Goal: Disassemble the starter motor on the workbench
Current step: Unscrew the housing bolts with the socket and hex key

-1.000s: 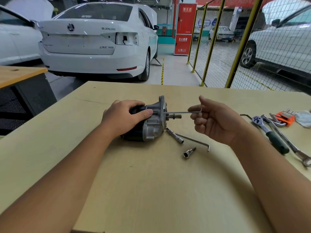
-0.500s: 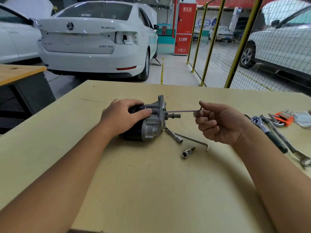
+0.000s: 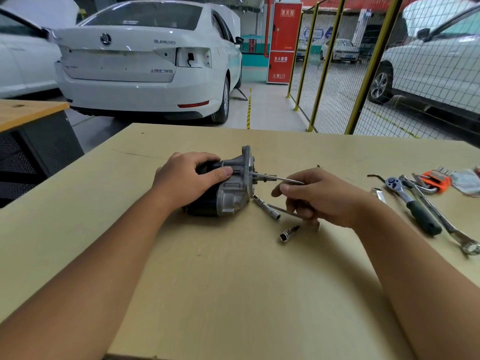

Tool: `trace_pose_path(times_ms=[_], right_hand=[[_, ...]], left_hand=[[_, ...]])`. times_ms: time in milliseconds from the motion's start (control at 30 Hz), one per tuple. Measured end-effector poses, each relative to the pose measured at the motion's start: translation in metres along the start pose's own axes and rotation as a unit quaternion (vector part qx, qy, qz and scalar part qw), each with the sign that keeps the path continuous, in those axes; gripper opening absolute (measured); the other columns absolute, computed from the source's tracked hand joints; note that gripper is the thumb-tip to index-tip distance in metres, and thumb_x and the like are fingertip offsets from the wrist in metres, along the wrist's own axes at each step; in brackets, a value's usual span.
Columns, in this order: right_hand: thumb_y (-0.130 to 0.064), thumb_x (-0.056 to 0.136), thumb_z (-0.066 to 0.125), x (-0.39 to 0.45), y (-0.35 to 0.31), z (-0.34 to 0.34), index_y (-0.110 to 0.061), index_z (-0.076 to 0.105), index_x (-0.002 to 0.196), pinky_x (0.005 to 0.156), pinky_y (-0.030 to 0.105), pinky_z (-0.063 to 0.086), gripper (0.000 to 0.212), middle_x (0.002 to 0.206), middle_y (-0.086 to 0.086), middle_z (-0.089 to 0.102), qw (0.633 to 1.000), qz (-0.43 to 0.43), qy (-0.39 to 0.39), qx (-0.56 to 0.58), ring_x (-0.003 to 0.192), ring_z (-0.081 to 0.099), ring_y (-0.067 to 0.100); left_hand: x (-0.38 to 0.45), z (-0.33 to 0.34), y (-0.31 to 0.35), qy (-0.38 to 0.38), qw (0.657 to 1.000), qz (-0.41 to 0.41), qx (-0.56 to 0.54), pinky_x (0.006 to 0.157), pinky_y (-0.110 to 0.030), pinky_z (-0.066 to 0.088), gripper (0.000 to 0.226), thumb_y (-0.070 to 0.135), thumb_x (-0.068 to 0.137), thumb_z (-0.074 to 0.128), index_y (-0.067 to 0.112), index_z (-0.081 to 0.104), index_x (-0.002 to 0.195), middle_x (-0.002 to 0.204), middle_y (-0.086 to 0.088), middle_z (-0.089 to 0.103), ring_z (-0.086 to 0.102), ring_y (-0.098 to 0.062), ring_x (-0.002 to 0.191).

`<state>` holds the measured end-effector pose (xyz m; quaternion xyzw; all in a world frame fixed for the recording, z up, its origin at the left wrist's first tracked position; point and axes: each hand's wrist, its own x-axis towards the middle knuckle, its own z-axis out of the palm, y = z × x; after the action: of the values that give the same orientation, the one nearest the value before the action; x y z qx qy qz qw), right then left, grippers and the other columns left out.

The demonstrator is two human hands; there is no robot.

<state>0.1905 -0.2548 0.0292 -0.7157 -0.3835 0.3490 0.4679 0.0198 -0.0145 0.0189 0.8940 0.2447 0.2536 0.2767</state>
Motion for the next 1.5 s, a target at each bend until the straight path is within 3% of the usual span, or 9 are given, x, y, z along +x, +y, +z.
trace_pose_path(times_ms=[133, 233, 367, 467, 600, 767, 933, 1100, 1500], right_hand=[[-0.042, 0.1, 0.057, 0.002, -0.005, 0.002, -0.001, 0.068, 0.09, 0.044, 0.024, 0.028, 0.044, 0.067, 0.009, 0.05, 0.997, 0.006, 0.03, 0.064, 0.049, 0.031, 0.014], [-0.037, 0.101, 0.057, 0.002, -0.004, 0.005, -0.005, 0.066, 0.081, 0.045, 0.026, 0.032, 0.039, 0.068, 0.009, 0.053, 0.998, -0.007, 0.053, 0.046, 0.05, 0.035, 0.016], [-0.033, 0.099, 0.061, 0.006, -0.003, 0.012, -0.014, 0.069, 0.075, 0.049, 0.031, 0.042, 0.032, 0.066, -0.002, 0.064, 0.984, -0.065, 0.148, -0.08, 0.053, 0.046, 0.016], [-0.035, 0.095, 0.066, 0.01, -0.003, 0.009, -0.031, 0.065, 0.07, 0.056, 0.027, 0.037, 0.025, 0.059, -0.015, 0.059, 0.934, -0.125, 0.205, -0.263, 0.054, 0.048, 0.003], [-0.028, 0.087, 0.076, 0.006, -0.009, 0.01, -0.029, 0.07, 0.075, 0.064, 0.027, 0.04, 0.014, 0.074, -0.011, 0.064, 0.906, -0.187, 0.242, -0.294, 0.074, 0.057, 0.006], [-0.017, 0.075, 0.086, 0.003, -0.013, 0.011, -0.027, 0.069, 0.073, 0.064, 0.019, 0.039, 0.019, 0.074, -0.012, 0.062, 0.887, -0.22, 0.265, -0.309, 0.073, 0.057, 0.004], [-0.02, 0.078, 0.084, 0.002, -0.012, 0.013, -0.029, 0.068, 0.073, 0.056, 0.02, 0.042, 0.019, 0.066, -0.009, 0.064, 0.904, -0.219, 0.245, -0.275, 0.064, 0.055, 0.011], [-0.032, 0.097, 0.061, 0.001, -0.012, 0.009, -0.02, 0.069, 0.076, 0.056, 0.028, 0.04, 0.026, 0.063, -0.001, 0.062, 0.914, -0.194, 0.194, -0.298, 0.058, 0.051, 0.014], [-0.034, 0.089, 0.073, -0.006, -0.027, 0.01, -0.02, 0.074, 0.084, 0.072, 0.04, 0.049, 0.015, 0.074, -0.007, 0.064, 0.852, -0.211, 0.204, -0.434, 0.076, 0.057, 0.02]], left_hand=[[0.0, 0.0, 0.0, 0.0, 1.0, 0.001, 0.003, 0.105, -0.05, 0.047, 0.076, 0.093, 0.063, 0.05, 0.048, 0.071, 0.119, 0.12, 0.017, 0.07, 0.057, -0.017, 0.122], [0.001, -0.001, 0.0, -0.002, 1.0, -0.002, -0.001, 0.106, -0.048, 0.046, 0.075, 0.093, 0.062, 0.051, 0.049, 0.07, 0.119, 0.121, 0.015, 0.07, 0.057, -0.016, 0.123], [0.0, -0.002, 0.002, 0.002, 1.0, -0.002, 0.001, 0.106, -0.048, 0.047, 0.074, 0.092, 0.061, 0.052, 0.048, 0.071, 0.117, 0.12, 0.016, 0.071, 0.058, -0.015, 0.122], [-0.002, -0.003, 0.003, -0.005, 1.0, -0.001, 0.003, 0.104, -0.048, 0.048, 0.07, 0.092, 0.063, 0.053, 0.049, 0.072, 0.115, 0.116, 0.016, 0.071, 0.059, -0.016, 0.12], [-0.004, -0.004, 0.004, -0.006, 1.0, 0.006, 0.01, 0.1, -0.047, 0.051, 0.064, 0.09, 0.065, 0.054, 0.049, 0.072, 0.11, 0.11, 0.019, 0.072, 0.061, -0.016, 0.113], [-0.007, -0.003, 0.006, 0.006, 1.0, 0.013, 0.014, 0.096, -0.045, 0.053, 0.064, 0.091, 0.065, 0.051, 0.047, 0.074, 0.105, 0.104, 0.021, 0.073, 0.063, -0.015, 0.109], [-0.007, -0.003, 0.005, 0.009, 1.0, 0.015, 0.015, 0.096, -0.045, 0.053, 0.063, 0.091, 0.064, 0.052, 0.048, 0.074, 0.105, 0.103, 0.021, 0.073, 0.064, -0.015, 0.108], [-0.007, -0.004, 0.006, 0.007, 1.0, 0.017, 0.015, 0.096, -0.045, 0.052, 0.065, 0.092, 0.064, 0.053, 0.047, 0.074, 0.107, 0.103, 0.021, 0.073, 0.064, -0.015, 0.108], [-0.011, -0.006, 0.01, 0.027, 0.997, 0.011, 0.07, 0.1, -0.048, 0.047, 0.068, 0.097, 0.06, 0.048, 0.049, 0.072, 0.101, 0.095, 0.026, 0.07, 0.062, -0.012, 0.102]])
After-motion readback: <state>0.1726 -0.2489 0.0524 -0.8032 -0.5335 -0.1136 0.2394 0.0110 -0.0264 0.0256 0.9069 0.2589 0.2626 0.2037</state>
